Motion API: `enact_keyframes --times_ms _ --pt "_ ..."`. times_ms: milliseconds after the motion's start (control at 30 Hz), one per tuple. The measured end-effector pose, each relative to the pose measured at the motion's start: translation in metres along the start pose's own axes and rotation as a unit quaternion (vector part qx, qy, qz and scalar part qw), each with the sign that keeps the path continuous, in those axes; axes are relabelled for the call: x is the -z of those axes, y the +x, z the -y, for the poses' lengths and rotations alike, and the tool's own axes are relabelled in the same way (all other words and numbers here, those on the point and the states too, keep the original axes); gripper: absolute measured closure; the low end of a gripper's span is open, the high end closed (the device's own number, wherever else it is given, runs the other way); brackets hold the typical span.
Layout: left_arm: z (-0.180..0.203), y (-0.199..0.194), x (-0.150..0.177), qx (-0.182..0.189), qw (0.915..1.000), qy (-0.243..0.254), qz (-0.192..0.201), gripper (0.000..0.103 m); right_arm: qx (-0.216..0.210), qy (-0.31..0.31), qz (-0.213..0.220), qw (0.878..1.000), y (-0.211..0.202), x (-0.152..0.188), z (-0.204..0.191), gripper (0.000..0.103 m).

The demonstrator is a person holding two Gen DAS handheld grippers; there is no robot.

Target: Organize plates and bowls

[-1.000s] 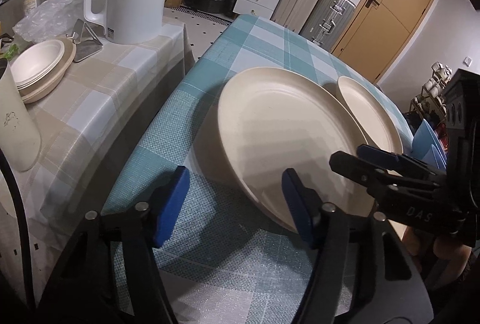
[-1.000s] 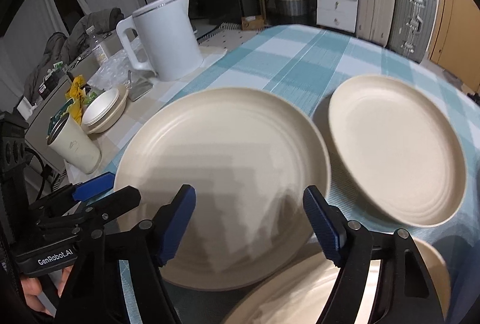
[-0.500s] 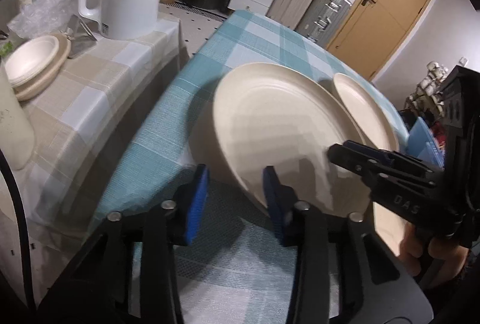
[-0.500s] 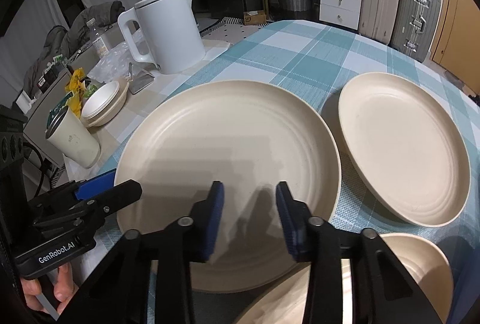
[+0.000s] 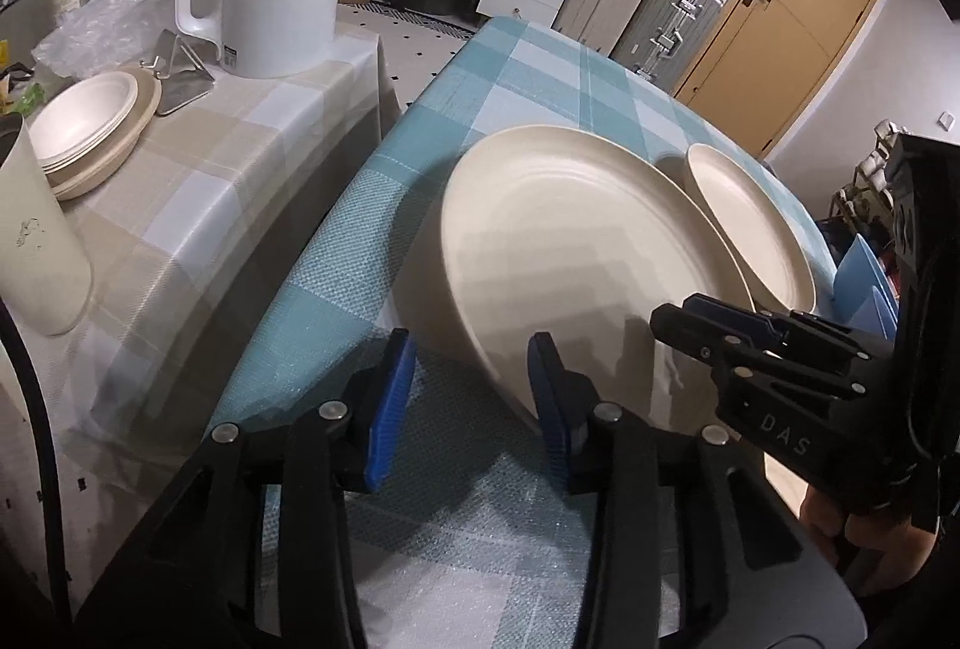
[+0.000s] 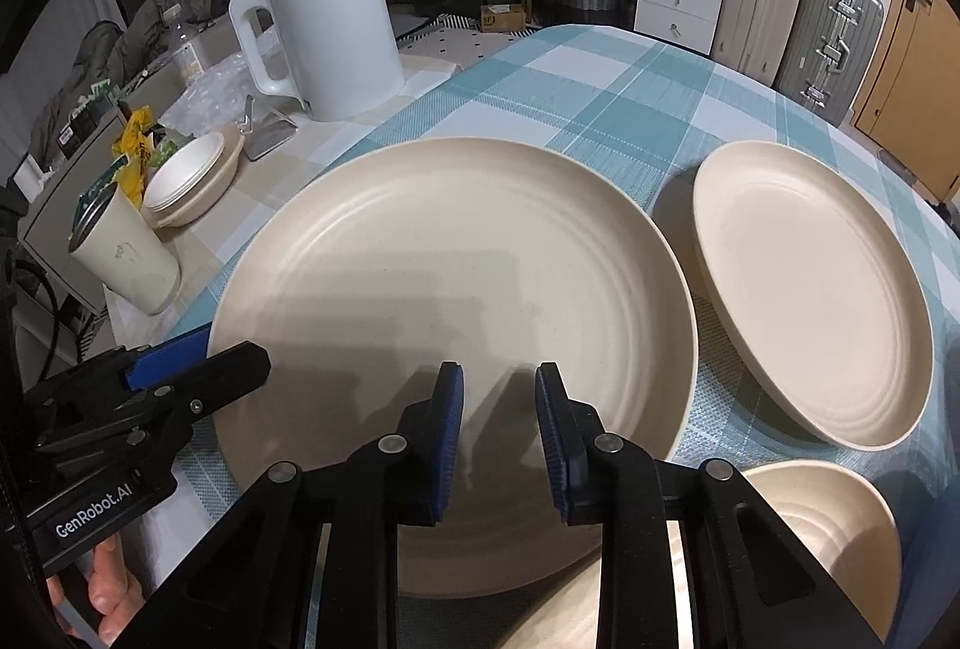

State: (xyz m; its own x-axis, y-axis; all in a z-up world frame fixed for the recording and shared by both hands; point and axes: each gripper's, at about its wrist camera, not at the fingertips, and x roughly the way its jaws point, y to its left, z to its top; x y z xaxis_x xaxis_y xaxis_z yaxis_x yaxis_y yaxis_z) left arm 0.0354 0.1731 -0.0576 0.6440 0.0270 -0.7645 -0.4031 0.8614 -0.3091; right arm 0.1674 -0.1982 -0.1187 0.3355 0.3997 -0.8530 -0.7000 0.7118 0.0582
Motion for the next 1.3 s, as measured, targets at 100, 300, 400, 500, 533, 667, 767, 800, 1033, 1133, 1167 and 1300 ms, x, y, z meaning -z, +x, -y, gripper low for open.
enact_keyframes --times_ms 100,300,400,500,533,667,767,800,1033,1133,1167,1300 --pt "-0.002 -0.004 -0.002 -0.024 0.9997 -0.004 0.002 0.056 0.003 0.002 -0.001 1.000 0.002 0.001 -0.002 0.077" --pt "-0.016 -0.004 -0.005 -0.038 0.9990 -0.020 0.008 0.036 0.006 -0.001 -0.002 1.000 0.002 0.001 -0.003 0.077" --pt "-0.015 -0.002 -0.005 -0.037 0.9992 -0.011 0.009 0.033 0.005 0.001 -0.002 1.000 0.003 0.001 -0.003 0.077" --pt "-0.008 0.000 -0.003 -0.031 0.9995 0.000 0.008 0.035 0.000 0.001 0.000 1.000 0.003 0.001 -0.004 0.077" --pt "-0.006 0.000 -0.002 -0.023 0.9997 0.006 0.005 0.040 -0.005 -0.002 0.002 1.000 0.002 0.001 -0.006 0.077" --pt "0.005 0.002 0.001 -0.012 0.9996 0.026 0.000 0.065 -0.007 -0.013 0.003 1.000 0.002 0.003 -0.011 0.077" --pt "0.005 0.003 0.002 0.018 0.9996 0.019 -0.007 0.072 -0.010 -0.020 0.003 1.000 0.001 0.002 -0.015 0.077" --pt "0.006 0.003 0.003 0.016 0.9996 0.020 -0.007 0.072 -0.010 -0.023 0.003 1.000 0.001 0.002 -0.017 0.077" --pt "-0.001 0.000 0.000 0.009 0.9999 0.005 -0.006 0.071 0.005 -0.012 0.005 1.000 -0.002 0.001 -0.009 0.077" --pt "-0.008 -0.001 -0.001 0.010 0.9999 -0.003 -0.005 0.070 0.012 -0.002 0.010 1.000 -0.008 0.001 0.001 0.077" --pt "-0.010 -0.002 -0.001 0.013 0.9999 -0.006 -0.005 0.070 0.016 0.002 0.010 1.000 -0.009 0.002 0.005 0.077" --pt "-0.008 -0.002 -0.001 0.004 1.0000 -0.004 -0.002 0.069 0.027 0.015 0.005 1.000 -0.011 0.004 0.017 0.077"
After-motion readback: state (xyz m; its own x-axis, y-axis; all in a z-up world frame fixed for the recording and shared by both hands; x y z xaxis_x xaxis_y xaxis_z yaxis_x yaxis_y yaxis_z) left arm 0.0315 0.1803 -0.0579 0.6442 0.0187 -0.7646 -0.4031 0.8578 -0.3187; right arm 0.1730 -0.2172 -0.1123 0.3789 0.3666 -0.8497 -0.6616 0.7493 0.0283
